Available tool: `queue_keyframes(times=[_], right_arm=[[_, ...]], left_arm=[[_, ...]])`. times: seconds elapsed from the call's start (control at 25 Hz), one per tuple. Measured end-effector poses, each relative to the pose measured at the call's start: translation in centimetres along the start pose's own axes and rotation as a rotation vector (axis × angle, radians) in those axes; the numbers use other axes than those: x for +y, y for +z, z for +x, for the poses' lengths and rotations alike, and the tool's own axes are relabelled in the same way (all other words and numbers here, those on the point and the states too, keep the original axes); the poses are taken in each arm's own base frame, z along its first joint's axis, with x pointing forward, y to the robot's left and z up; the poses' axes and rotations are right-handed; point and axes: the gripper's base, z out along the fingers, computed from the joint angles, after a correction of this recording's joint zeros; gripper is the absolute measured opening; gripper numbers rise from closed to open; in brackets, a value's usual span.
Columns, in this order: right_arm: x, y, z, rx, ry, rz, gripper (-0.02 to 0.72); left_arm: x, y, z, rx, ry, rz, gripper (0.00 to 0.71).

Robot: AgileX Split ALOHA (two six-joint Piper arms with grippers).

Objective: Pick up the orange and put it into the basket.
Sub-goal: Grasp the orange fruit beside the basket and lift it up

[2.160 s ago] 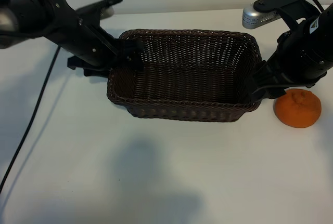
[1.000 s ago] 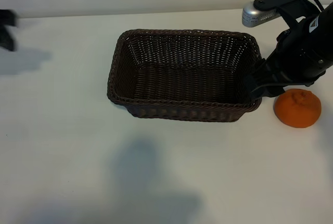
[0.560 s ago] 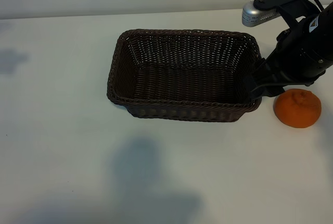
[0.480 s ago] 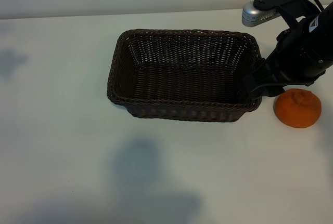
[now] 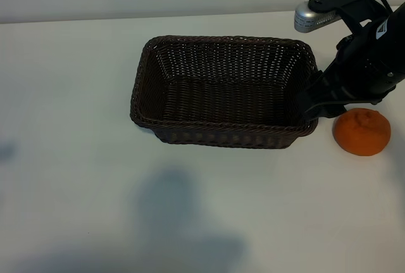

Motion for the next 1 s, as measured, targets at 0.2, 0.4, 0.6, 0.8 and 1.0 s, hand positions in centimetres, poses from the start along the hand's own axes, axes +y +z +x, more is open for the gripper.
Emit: queue_keyframes(times=[0.2,0.4,0.6,0.8,1.0], right_arm=[[0.0,0.0,0.0,-0.004,-0.011,0.001,0.571],[0.0,0.0,-0.1,-0.007,-0.015,0.001,0.571],[0.0,0.0,-0.1,-0.007,-0.018,0.002,0.57],[0.0,0.0,-0.1,-0.008,-0.018,0.002,0.57],[0.0,0.0,-0.1,-0.008,-0.018,0.002,0.57]], left_arm=[[0.0,-1.7,5.6,-0.053,-0.052,-0.059,0.592],[0.0,0.1,9.3,-0.066,-0.052,-0.084,0.591],[-0.2,2.9,12.3,-0.028,-0.032,-0.06,0.591],[-0.5,4.3,13.6,-0.011,0.033,0.031,0.588],[-0.5,4.0,13.9,-0.077,0.052,0.048,0.565]])
